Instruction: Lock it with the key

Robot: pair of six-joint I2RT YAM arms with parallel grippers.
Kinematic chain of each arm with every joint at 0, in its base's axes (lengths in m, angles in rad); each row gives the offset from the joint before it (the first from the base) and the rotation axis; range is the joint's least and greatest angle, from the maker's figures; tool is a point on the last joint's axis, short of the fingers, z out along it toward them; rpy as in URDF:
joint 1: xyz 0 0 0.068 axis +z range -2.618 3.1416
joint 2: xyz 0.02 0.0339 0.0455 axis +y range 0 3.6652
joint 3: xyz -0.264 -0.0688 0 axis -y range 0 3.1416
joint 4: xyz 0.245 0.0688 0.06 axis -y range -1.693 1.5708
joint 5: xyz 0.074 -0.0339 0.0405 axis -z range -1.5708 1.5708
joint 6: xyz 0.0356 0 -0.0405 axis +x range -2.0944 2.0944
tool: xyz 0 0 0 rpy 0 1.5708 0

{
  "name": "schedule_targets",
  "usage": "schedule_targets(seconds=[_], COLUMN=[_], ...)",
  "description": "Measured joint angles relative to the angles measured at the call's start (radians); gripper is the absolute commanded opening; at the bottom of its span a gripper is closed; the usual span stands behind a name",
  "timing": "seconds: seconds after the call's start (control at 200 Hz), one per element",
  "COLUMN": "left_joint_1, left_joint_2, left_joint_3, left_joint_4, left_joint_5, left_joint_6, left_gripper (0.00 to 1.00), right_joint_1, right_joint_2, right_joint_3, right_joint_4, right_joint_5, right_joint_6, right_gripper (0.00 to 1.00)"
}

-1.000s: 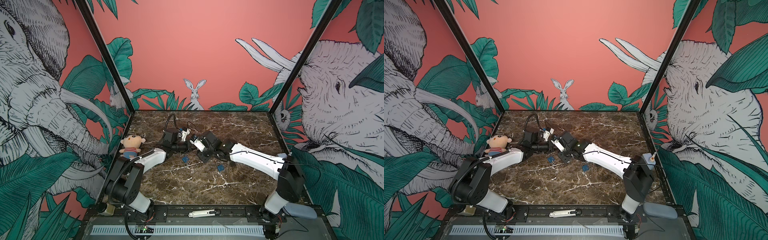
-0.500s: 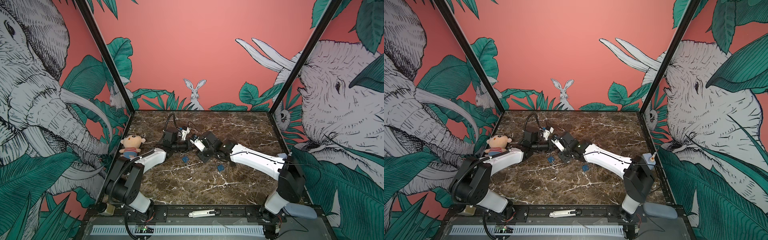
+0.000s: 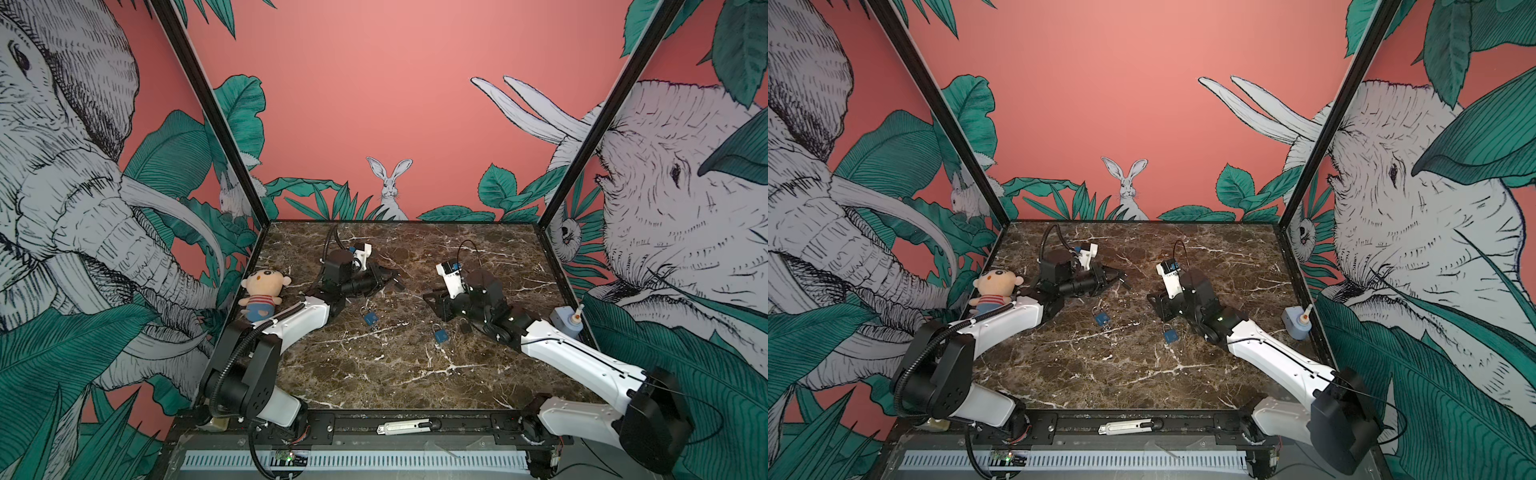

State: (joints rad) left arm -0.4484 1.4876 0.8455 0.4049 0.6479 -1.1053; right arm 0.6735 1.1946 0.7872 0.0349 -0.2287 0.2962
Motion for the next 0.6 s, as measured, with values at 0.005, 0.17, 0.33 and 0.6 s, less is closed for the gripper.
schedule_targets(seconds=[0.005,0.17,0.33,0.6], left_joint_1=[0.000,-0.023,-0.050,-0.083], left_joint_2=[0.000,-0.003,-0.036,-0.105], left_joint_3=[0.001,0.053,0.088,0.106], left_joint_4=[0.000,-0.003,-0.041,-0.108], left_joint_5=[0.000,-0.003,-0.010,-0.022], left_joint_6=[-0.002,-0.060,-0.075,-0.077], left_gripper=[0.00,0.00,0.00,0.00], right_joint_1=[0.000,0.000,0.000,-0.013], right_joint_2=[0.000,-0.012,-0.012,-0.012], right_joint_3=[0.000,-0.013,-0.011,0.010], right_joint_4=[0.002,0.079,0.117,0.131], right_joint_5=[-0.001,-0.042,-0.071,-0.095], right_joint_6=[0.000,-0.008,-0.026,-0.062], right_gripper=[0.41,0.42,0.42,0.42])
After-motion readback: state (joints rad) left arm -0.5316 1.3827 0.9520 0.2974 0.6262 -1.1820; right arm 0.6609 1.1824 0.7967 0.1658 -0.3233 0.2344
